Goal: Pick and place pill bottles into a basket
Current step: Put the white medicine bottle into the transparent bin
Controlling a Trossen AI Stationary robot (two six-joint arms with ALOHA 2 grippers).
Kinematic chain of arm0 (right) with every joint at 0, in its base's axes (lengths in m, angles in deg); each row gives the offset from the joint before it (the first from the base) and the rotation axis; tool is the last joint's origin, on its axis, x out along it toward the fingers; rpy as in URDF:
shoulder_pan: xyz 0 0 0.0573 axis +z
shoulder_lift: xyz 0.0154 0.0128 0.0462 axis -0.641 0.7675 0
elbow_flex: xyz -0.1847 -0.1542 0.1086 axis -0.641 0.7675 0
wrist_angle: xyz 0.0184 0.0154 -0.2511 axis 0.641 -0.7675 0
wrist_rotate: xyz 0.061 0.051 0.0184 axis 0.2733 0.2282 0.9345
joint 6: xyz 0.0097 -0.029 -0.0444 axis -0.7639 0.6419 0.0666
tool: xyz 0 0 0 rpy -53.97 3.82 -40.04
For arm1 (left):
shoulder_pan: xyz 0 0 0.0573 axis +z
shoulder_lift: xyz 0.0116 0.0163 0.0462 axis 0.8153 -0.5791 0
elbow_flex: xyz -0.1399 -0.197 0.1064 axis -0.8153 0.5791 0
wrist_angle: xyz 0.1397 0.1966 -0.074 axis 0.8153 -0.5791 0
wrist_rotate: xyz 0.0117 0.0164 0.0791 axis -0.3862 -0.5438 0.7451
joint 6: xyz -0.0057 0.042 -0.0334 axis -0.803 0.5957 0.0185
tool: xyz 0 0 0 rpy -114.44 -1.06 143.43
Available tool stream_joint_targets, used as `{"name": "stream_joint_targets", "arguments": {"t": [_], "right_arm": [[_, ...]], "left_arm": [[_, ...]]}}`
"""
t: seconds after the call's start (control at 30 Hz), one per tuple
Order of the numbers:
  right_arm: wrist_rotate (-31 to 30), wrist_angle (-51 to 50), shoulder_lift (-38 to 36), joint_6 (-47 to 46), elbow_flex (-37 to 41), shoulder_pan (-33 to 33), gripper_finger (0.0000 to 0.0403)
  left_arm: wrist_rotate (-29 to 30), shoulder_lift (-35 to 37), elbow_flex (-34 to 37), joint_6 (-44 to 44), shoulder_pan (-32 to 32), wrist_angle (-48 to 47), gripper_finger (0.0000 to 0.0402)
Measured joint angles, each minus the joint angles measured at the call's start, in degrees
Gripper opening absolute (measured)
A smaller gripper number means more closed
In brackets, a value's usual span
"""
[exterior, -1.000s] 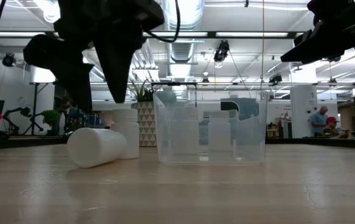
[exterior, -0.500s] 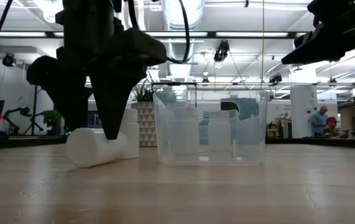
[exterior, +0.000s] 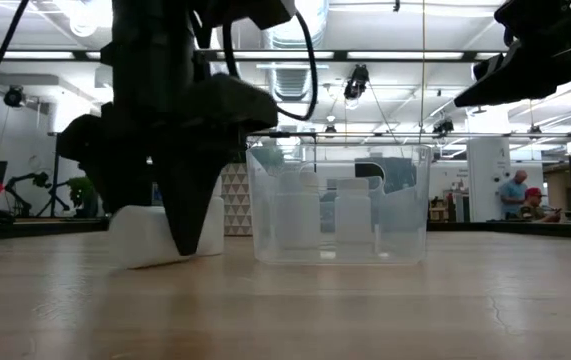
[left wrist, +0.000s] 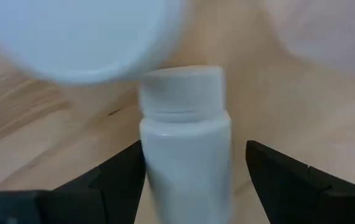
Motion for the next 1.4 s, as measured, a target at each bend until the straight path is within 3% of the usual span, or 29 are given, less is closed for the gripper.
{"name": "stream_joint_targets", "arguments": {"t": [0.1, 0.33, 0.73, 0.97, 1.07, 1.4], "right_arm": [[0.0, -0.3, 0.0, -0.5, 0.0, 0.0, 0.0008], [0.0, -0.7, 0.0, -0.6, 0.0, 0.0, 0.0008], [0.0, -0.9, 0.0, -0.6, 0.1, 0.0, 0.0008], [0.3, 0.6, 0.0, -0.4, 0.1, 0.0, 0.0008], [3.4, 2.5, 0.0, 0.7, 0.1, 0.0, 0.0008], [6.8, 5.4, 0.2, 0.9, -0.7, 0.0, 0.0008]], "left_arm": [[-0.1, 0.0, 0.0, 1.3, 0.1, 0.3, 0.0236], [-0.1, 0.0, 0.0, 3.8, 0.1, 0.3, 0.0144], [-2.2, 2.7, -4.7, 5.7, -0.6, 0.7, 0.0144], [-1.8, 4.1, -12.2, 13.6, -0.6, 0.9, 0.0144], [-1.2, 4.3, -14.8, 18.7, -0.4, 0.9, 0.0144], [1.4, 6.3, -15.6, 25.8, 0.4, -3.3, 0.0144]]}}
